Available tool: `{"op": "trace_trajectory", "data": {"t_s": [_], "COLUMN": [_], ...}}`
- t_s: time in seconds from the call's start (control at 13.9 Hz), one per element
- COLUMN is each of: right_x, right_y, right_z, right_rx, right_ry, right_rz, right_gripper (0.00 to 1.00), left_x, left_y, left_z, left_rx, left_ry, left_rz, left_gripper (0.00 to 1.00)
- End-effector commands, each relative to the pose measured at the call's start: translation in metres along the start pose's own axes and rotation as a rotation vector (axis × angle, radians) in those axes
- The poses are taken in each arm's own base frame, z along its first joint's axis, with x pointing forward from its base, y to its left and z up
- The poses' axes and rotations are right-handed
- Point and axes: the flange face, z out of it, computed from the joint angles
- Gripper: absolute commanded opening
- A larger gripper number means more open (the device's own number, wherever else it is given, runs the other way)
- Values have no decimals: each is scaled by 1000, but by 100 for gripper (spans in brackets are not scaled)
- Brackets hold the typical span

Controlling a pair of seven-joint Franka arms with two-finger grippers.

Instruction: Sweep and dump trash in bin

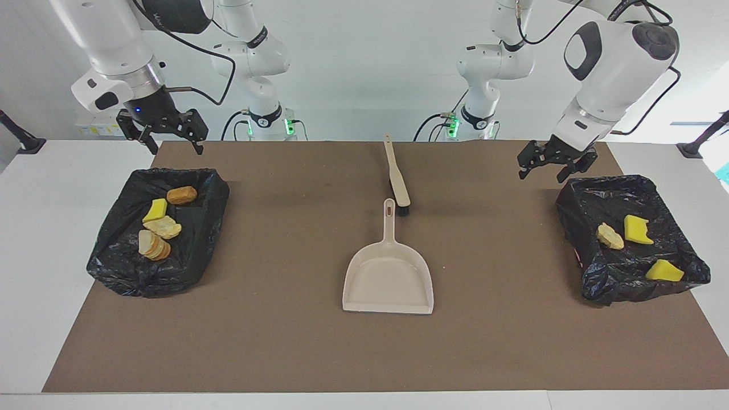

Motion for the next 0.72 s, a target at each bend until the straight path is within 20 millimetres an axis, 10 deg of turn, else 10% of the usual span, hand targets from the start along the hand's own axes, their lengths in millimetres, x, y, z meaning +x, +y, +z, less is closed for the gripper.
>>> {"op": "trace_trajectory", "data": {"t_s": [0.0,0.65], "right_x": [-3,-3], "right_y": [1,1], "right_z": [-3,-3], "right_rx": [19,19], "right_ry": [-6,-6], "right_rz": [22,22], "right_gripper": [100,100], "left_x": [2,-12], "left_y": [5,26], "left_z": [-50,-72], "left_rx": [75,68], "left_ry": [37,19], "left_rz": [-10,-138], "left_gripper": [100,100]}}
